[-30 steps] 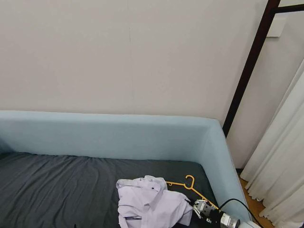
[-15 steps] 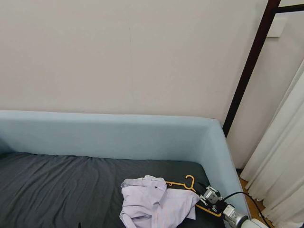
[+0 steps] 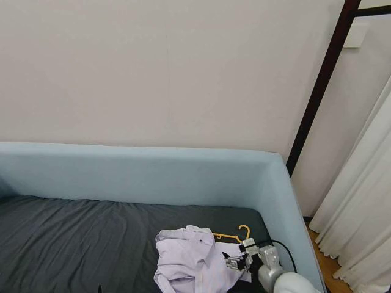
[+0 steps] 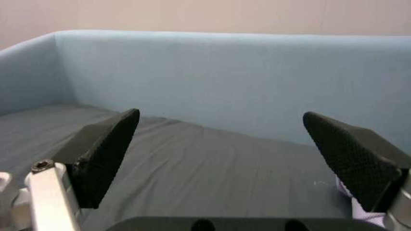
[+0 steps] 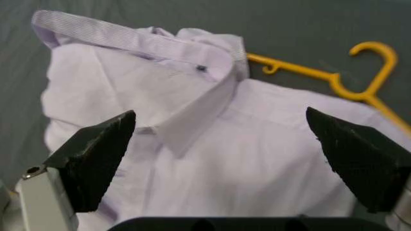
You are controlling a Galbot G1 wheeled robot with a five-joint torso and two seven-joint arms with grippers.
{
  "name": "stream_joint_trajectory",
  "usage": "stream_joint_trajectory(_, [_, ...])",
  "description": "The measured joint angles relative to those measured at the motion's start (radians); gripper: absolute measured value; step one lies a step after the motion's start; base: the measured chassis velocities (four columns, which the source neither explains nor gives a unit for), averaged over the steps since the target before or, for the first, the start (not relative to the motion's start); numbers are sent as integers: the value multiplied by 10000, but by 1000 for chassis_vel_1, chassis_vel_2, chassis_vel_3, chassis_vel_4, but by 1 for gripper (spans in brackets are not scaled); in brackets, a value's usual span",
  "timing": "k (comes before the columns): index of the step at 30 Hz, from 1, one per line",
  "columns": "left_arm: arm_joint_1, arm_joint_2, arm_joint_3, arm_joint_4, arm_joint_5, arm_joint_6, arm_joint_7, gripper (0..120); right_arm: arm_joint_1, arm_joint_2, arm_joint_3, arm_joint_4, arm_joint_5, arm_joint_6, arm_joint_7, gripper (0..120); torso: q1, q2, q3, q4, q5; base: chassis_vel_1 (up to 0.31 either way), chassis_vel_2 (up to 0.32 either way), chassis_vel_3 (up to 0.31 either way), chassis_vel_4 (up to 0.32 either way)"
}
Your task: Pick up the clothes from the sofa and hang them on the clothes hanger.
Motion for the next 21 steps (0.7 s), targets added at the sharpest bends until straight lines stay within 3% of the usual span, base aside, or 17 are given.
stream_joint_trajectory(3, [52,-73,-15,-23,34,-11,-6,100,171,964,-123,-370,710,-50,445,100,0,0,0,-1,2,0,0,0,0])
stream_joint_trajectory(6, [63,-93,-23,-26,41,-12,-9,100,180,1380,-143,-581,737,-33,566,100,0,0,0,-1,0,0,0,0,0])
stream_joint_trajectory(9, [60,-128,-26,0,58,-17,-10,100,182,2260,-160,-1135,653,30,834,100,0,0,0,-1,0,0,0,0,0])
stream_joint_trajectory(21, [-7,-239,30,120,65,-31,-10,100,10,3126,-395,-1944,-414,340,1096,100,0,0,0,-3,-1,0,0,0,0])
